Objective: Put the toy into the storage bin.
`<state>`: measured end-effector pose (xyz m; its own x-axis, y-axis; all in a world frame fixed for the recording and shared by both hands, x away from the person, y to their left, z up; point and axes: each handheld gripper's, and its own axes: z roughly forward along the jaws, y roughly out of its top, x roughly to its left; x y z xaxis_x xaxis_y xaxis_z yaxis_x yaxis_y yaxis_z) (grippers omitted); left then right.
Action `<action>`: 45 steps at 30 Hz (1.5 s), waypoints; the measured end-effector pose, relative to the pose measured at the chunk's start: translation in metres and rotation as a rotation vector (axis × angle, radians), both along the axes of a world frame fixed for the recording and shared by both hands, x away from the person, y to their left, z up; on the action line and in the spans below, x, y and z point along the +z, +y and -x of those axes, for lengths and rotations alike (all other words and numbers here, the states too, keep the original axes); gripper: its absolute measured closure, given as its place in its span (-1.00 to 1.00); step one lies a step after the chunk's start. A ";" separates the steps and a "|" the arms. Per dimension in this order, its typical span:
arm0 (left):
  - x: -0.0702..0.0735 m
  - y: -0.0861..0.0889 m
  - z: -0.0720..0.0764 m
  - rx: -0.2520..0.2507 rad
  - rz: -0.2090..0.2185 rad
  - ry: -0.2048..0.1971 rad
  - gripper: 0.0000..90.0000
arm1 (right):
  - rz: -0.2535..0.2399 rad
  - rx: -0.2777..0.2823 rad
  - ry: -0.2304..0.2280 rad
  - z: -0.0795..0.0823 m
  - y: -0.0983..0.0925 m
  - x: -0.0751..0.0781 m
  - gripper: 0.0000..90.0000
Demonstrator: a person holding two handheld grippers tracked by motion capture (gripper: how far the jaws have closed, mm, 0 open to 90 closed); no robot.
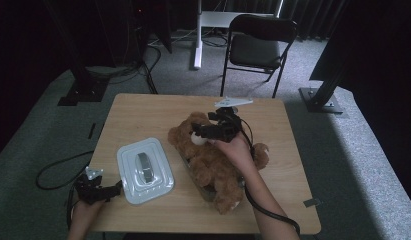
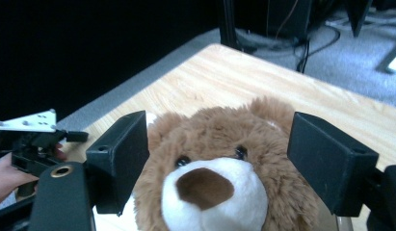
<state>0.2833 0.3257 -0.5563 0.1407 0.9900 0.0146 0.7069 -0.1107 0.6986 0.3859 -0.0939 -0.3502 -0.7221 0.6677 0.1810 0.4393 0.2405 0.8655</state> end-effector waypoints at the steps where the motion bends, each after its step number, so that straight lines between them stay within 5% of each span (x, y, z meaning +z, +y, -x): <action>1: 0.000 0.000 0.000 0.000 0.000 0.000 -0.98 | 0.007 -0.004 0.006 -0.002 0.001 -0.002 -0.51; 8: 0.000 0.000 0.000 0.000 0.000 0.000 -0.98 | 0.120 0.014 0.072 -0.011 0.013 -0.025 -0.43; 21: 0.000 0.000 0.000 -0.001 -0.001 0.001 -0.98 | 0.081 0.043 0.147 -0.016 0.007 -0.046 -0.43; 45: 0.000 0.000 0.000 0.000 0.000 0.002 -0.98 | 0.175 0.026 0.225 -0.020 0.018 -0.071 -0.38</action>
